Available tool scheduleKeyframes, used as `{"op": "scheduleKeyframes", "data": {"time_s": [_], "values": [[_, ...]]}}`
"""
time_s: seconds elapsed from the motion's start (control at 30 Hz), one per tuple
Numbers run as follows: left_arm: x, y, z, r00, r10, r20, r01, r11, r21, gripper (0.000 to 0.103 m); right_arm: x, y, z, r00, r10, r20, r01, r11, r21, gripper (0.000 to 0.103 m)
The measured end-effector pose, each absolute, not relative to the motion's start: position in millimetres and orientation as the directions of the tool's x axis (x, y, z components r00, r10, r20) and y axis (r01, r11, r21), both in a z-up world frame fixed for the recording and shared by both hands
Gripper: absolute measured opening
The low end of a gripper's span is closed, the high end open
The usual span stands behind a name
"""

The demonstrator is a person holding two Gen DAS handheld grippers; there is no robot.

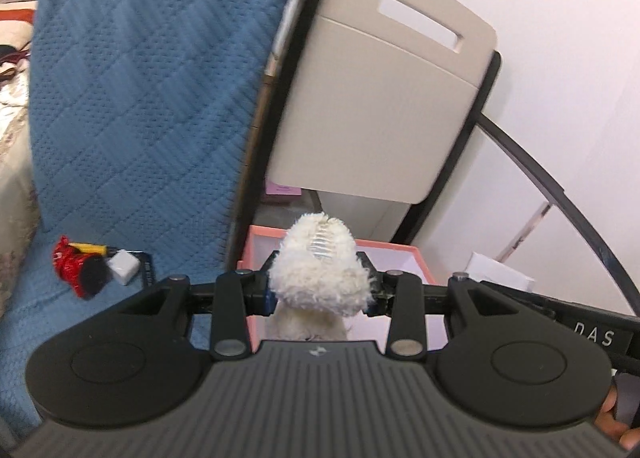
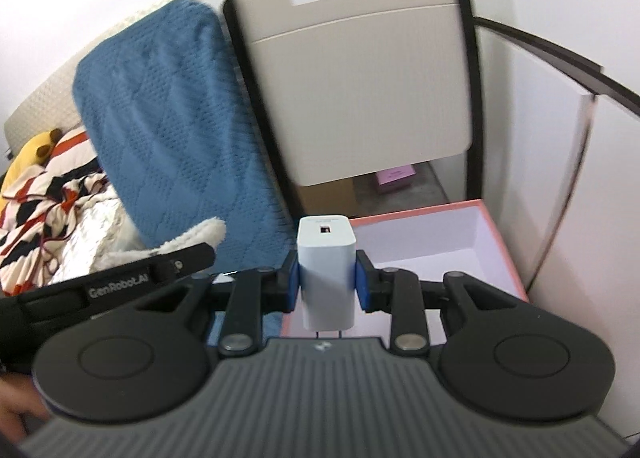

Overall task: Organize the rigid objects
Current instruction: 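Carry the fluffy toy and charger in both tools over the pink box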

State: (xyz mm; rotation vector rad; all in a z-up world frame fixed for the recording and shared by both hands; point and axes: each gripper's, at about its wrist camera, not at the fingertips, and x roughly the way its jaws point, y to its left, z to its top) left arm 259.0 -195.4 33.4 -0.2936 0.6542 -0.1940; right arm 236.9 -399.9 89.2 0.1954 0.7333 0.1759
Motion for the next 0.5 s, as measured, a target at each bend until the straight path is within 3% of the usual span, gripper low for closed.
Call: {"op": "scheduleKeyframes", "data": {"time_s": [0.5], "values": [[293, -269, -45, 0.667, -0.300, -0.682, 0.120, 0.947, -0.299, 0.043, 253, -472, 16, 0.645, 0.177, -0.743, 0.019, 0.969, 0.248, 0.031]]}}
